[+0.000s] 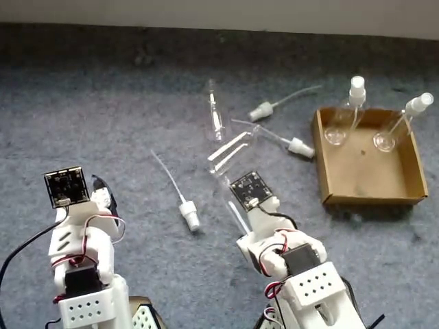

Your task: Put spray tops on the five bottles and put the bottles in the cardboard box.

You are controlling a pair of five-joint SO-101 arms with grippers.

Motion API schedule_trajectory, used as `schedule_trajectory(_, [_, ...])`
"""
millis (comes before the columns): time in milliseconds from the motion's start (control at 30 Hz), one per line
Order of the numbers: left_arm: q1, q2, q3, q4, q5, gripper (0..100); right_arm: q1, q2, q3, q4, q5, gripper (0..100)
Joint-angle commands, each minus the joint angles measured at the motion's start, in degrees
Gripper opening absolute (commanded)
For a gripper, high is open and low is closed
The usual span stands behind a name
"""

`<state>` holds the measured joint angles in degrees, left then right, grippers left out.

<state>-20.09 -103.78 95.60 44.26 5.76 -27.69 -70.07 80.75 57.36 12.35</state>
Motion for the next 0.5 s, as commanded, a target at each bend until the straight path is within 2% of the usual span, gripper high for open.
schedule_trajectory(0, [3.12, -0.75, 1.27, -1.32, -0.18, 1, -0.75, 0.04, -6.73, 5.49, 0.18, 12.4])
schedule_trajectory(100, [3.3, -0.75, 1.27, -1.32, -0.18, 1, -0.66, 0.4, -9.98, 5.85, 0.18, 12.4])
schedule_trajectory(467, [3.3, -0.75, 1.36, -1.32, -0.18, 1, 3.74, 0.48, -3.21, -1.98, 1.41, 12.4])
